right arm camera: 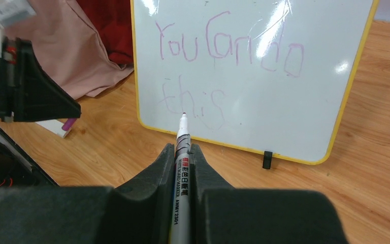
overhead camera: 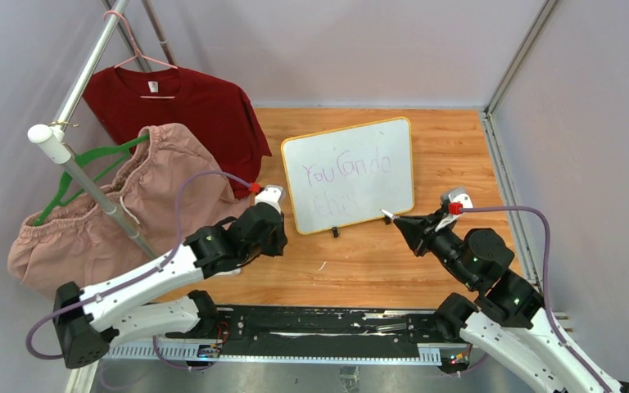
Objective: Write a sentence on the whiteboard
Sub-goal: Close the whiteboard marker at the center of the board.
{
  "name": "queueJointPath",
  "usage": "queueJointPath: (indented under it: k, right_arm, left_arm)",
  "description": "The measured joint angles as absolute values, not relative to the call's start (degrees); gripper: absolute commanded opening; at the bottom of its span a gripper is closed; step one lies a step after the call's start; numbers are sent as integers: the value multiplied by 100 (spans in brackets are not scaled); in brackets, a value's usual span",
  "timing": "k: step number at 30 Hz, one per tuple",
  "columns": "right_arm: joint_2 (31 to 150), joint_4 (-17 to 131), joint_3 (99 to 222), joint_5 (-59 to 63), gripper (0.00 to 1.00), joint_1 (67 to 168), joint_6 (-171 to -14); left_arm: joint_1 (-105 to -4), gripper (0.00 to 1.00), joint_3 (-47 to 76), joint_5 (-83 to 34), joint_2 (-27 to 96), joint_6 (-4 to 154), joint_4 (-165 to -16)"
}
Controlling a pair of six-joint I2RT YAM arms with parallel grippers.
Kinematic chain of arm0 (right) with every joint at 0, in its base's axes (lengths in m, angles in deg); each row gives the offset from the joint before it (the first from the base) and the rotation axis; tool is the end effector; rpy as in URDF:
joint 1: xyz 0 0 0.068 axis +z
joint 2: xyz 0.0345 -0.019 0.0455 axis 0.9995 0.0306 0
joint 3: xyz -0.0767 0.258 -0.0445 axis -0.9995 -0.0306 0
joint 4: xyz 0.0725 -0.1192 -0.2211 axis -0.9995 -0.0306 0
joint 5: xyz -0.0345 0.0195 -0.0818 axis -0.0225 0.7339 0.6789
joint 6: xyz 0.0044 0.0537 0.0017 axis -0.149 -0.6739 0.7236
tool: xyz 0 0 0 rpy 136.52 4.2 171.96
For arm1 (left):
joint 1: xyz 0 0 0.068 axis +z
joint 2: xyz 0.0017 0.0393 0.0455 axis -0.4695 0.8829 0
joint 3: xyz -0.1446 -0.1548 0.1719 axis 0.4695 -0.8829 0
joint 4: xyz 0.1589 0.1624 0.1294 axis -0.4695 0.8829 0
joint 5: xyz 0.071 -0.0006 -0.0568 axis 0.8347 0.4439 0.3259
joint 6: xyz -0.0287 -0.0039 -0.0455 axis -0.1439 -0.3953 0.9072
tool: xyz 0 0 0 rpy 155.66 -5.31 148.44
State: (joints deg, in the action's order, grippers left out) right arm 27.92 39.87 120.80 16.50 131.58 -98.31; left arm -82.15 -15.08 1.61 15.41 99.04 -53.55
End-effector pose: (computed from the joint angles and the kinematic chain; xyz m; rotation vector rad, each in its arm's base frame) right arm 0.0707 0.0611 0.3283 -0.3349 1.5760 0.6705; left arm 0.1243 -0.1532 0.2540 0.2417 2.3755 -0.3797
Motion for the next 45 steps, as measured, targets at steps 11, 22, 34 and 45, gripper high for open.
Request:
queueJointPath:
  k: [11, 22, 34, 45]
  right_arm:
    - [3301, 4538, 12084, 1416, 0, 13158, -9776]
    - [4386, 6273, 12867, 1231, 0, 13182, -9271]
    - [5446, 8684, 12976, 1701, 0, 14591, -8478]
    - [5767, 10177, 12983, 1928, 0, 15625, -7868]
  left_arm:
    - [-7859, 0, -638, -42, 888, 9968, -6948]
    - [-7542, 0, 518, -320, 1084, 9987, -8717]
    - [-7542, 0, 291, 84, 343, 10153, -9490]
    - [-7542, 0, 249, 27, 175, 10726, -10352]
